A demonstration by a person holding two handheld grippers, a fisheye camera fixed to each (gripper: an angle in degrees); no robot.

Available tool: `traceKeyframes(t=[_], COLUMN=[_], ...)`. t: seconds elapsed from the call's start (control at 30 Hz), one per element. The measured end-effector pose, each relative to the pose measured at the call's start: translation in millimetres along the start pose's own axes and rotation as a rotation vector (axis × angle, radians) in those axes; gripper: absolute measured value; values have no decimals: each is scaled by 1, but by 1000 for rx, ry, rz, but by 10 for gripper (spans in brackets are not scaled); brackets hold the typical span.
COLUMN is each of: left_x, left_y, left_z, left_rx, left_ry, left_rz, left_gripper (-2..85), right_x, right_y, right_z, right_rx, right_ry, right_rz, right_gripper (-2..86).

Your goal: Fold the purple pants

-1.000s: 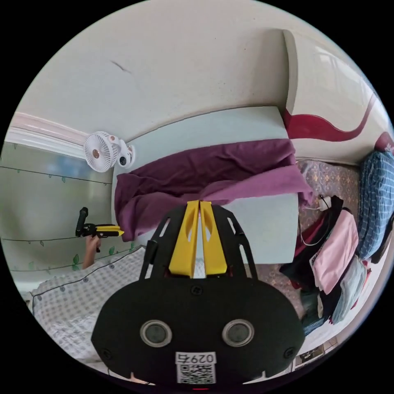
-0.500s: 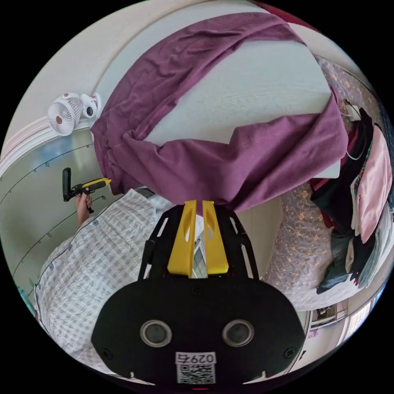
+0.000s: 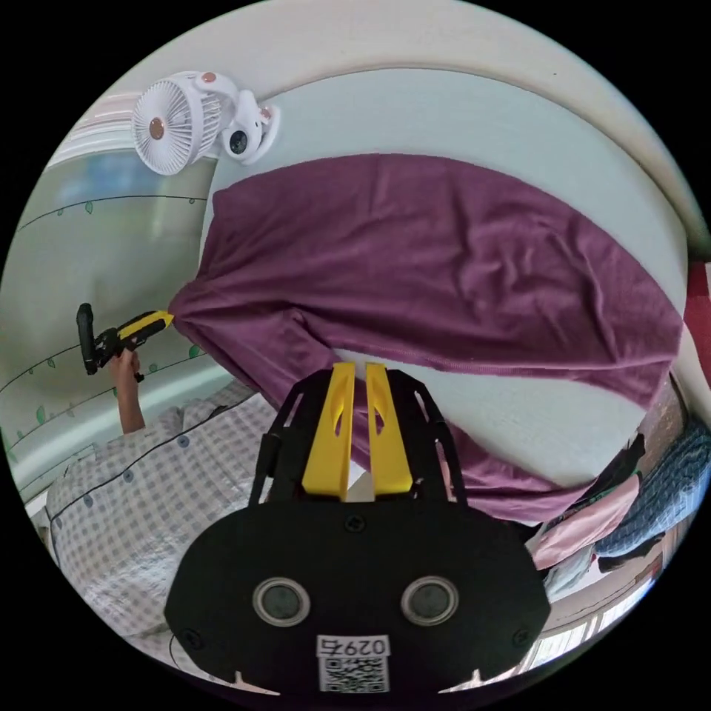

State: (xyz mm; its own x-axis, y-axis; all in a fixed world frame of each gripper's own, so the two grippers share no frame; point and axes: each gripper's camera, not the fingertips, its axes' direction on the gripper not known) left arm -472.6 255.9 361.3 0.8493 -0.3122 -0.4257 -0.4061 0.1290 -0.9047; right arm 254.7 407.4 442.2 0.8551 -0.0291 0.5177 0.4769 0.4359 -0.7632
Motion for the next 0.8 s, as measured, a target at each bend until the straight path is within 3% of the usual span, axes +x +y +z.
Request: traceKeyframes(t=[0.03,0.1,0.17,0.33,0.4,0.43,0.53,0.73,0.8], left_x=[-10,-9,4,33,41,47,64,88,88], left_y=[-8,-10,-1,24,24,16,-23,-81,-80], left_z=[22,29,8,-54,-59,-54,-14,79,87], left_rx=[-135,-203,-94,181,265,280,179,-141,-120], left_ry=[32,41,5,-303,-296,-208,5,-134,-118], left_rz=[-25,-1,24,-78,-74,-23,101,132,117], left_gripper=[-9,-9,-7,35,43,35,43,80,77], right_x=[-5,-10,-11,15,25,29,30,12,5], right_y=[-4,-5,1,39,56,66,82,86,83], right_z=[2,5,8,25,28,29,33,51,53], right_rx=[-4,-26,-24,-22,20,59,131,182,192], right_ry=[-5,-3,32,4,-45,-67,-104,-142,-108], right_rz=[-21,-41,-34,85,126,151,178,163,154], right_gripper=[-2,-4,-5,-5,-5,-5,-5,-4,-5])
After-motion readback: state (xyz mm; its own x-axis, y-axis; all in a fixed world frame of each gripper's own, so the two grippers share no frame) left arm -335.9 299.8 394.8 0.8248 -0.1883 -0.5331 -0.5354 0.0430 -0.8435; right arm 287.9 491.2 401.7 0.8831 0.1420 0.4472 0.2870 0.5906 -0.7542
